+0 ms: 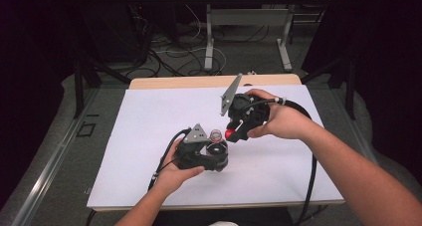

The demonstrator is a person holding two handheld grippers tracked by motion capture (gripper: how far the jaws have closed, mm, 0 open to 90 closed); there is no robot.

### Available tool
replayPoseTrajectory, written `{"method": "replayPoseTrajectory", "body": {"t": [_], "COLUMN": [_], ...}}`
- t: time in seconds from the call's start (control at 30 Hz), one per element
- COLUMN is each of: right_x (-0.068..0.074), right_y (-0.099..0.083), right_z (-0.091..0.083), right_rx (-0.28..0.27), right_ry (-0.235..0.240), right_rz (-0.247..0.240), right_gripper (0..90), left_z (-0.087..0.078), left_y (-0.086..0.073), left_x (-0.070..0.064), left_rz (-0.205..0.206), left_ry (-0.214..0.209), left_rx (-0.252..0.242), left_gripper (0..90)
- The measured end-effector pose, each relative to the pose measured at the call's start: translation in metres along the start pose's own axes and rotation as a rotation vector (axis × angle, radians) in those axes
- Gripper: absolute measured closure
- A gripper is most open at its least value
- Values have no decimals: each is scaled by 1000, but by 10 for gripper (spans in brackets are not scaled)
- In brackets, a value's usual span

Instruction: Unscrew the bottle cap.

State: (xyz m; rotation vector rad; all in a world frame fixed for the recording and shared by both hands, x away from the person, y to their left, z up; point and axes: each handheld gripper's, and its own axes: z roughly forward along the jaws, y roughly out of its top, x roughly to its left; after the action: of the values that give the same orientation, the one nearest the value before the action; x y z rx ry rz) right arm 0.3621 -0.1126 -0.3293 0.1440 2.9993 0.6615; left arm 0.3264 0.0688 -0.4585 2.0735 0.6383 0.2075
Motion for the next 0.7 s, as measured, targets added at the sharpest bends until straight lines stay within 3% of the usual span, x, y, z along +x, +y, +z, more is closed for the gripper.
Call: {"method": "replayPoseTrajectory", "body": {"t": [0.13, 0.33, 0.4, 0.7], "right_x": [-2, -3, -4, -9], "right_y": [-8, -20, -24, -44], "right_z": [4, 8, 11, 26], "right_rx": [-5, -31, -35, -62], "right_ry": [-28, -77, -93, -95], "right_rz": [31, 114, 140, 234], "right_gripper": [605, 606, 605, 606], "left_z": [0, 1, 3, 13], "left_y": [4, 15, 20, 37], "left_x": [9, 23, 27, 48], "left_rz": [-7, -38, -31, -64], "left_ry": [24, 45, 66, 103], "left_rx": [-3, -12, -26, -43], "left_gripper": [301, 300, 301, 301]}}
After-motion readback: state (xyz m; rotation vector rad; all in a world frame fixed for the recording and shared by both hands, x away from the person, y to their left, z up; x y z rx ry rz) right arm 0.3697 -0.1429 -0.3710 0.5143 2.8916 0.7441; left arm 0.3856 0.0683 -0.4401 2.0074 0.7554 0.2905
